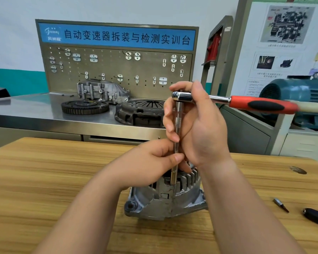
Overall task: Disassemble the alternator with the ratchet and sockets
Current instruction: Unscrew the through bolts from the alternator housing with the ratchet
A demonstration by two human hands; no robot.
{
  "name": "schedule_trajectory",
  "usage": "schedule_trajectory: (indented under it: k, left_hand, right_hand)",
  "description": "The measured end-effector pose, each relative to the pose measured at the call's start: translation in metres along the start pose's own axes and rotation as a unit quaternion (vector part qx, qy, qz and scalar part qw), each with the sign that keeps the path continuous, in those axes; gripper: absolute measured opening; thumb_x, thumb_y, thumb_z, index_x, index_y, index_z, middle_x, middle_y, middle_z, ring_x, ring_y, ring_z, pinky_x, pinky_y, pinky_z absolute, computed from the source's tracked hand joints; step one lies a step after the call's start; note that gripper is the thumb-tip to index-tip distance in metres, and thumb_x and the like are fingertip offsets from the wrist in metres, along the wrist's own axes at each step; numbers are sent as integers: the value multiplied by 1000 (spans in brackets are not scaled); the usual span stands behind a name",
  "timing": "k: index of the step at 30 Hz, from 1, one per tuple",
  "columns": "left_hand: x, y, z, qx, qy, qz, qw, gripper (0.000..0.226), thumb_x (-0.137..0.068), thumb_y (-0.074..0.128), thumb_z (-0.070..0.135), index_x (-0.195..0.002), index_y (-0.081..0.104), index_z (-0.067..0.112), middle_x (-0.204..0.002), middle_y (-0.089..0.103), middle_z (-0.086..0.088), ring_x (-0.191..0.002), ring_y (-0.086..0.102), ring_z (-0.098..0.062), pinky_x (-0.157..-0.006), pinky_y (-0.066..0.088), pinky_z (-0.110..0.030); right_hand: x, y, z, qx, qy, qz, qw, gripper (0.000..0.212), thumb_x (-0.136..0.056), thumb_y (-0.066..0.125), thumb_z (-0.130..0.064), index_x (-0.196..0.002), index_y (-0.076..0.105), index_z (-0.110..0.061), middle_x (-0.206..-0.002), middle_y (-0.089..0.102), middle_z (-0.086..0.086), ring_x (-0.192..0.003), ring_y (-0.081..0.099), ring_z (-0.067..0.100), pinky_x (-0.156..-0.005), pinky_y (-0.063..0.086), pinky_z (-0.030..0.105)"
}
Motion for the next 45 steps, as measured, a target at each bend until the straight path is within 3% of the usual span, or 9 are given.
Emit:
schedule_trajectory:
  k: [3, 7, 14, 21, 27, 31, 36, 39, 45]
  left_hand:
    - [0, 1, 1, -11, -2, -6, 1000, 20, -98, 46, 11, -104, 62, 1, -99, 74, -4, -104, 65, -14, -100, 45, -42]
    - [-1, 1, 0, -4, -9, -7, 1000, 19, -98, 45, 8, -105, 61, -1, -101, 73, -8, -104, 65, -12, -100, 46, -40]
    - [-2, 5, -2, -38, -1, -12, 999, 17, -98, 48, 13, -97, 64, 6, -95, 73, 2, -100, 65, -14, -97, 46, -42]
    - [2, -2, -5, -55, 5, 1, 998, 19, -97, 49, 12, -90, 68, 12, -94, 75, 3, -98, 66, -11, -96, 47, -42]
    - [-4, 0, -6, -83, 5, 24, 996, 20, -97, 51, 18, -85, 67, 17, -84, 75, 6, -90, 67, -25, -87, 51, -46]
    - [-6, 0, -8, -70, 16, 21, 997, 17, -97, 51, 15, -87, 66, 14, -84, 74, 5, -89, 66, -27, -86, 50, -47]
    - [-2, -1, -5, -13, 27, -5, 1000, 21, -97, 47, 17, -88, 65, 11, -87, 72, 2, -85, 65, 0, -86, 50, -24]
    - [-1, -2, -4, -11, 26, -2, 1000, 26, -96, 47, 18, -77, 65, 19, -80, 72, 9, -83, 64, 4, -82, 48, -15]
    - [-4, -3, -6, -29, 41, 18, 999, 28, -93, 48, 32, -78, 65, 15, -82, 74, 1, -92, 65, -34, -90, 48, -50]
  right_hand:
    - [-3, -2, 0, 1, 3, -10, 1000, 34, -94, 37, -38, -87, 62, -15, -73, 60, 9, -55, 55, 21, -44, 36, 24]
    - [-6, -3, 1, 20, -1, -6, 1000, 34, -95, 36, -34, -85, 61, -14, -82, 69, 9, -70, 66, 25, -48, 45, 26]
    - [-12, 5, 3, -84, 76, -26, 993, 51, -94, 33, -36, -58, 65, -18, -54, 62, 4, -43, 59, 19, -41, 35, 17]
    - [-12, 7, 11, -113, 118, -45, 985, 43, -90, 37, -45, -72, 66, -18, -65, 65, 2, -46, 58, 15, -41, 35, 16]
    - [3, -6, -3, 84, -46, 30, 995, 33, -98, 38, -40, -97, 61, -16, -92, 71, 4, -69, 67, 17, -48, 48, 25]
    - [14, -1, -11, 314, -186, 69, 929, 24, -96, 45, -29, -117, 56, -24, -110, 65, -5, -88, 68, 14, -68, 55, 32]
    - [12, 0, -1, 83, -42, 19, 996, 39, -99, 31, -42, -117, 58, -21, -107, 72, 5, -69, 70, 22, -53, 51, 25]
    - [12, -3, 5, -19, 40, 26, 999, 44, -98, 28, -50, -124, 54, -26, -98, 74, 7, -61, 67, 19, -50, 48, 23]
    - [16, -1, -16, 217, -170, 42, 960, 27, -96, 50, -28, -119, 57, -40, -124, 64, -4, -104, 65, 16, -74, 56, 33]
Point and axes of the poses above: each hand's wrist, its own x-axis away from the middle knuckle, its own y-axis out of the palm, z = x × y, the point moved 5 cm from there along -x, towards the middle knuckle
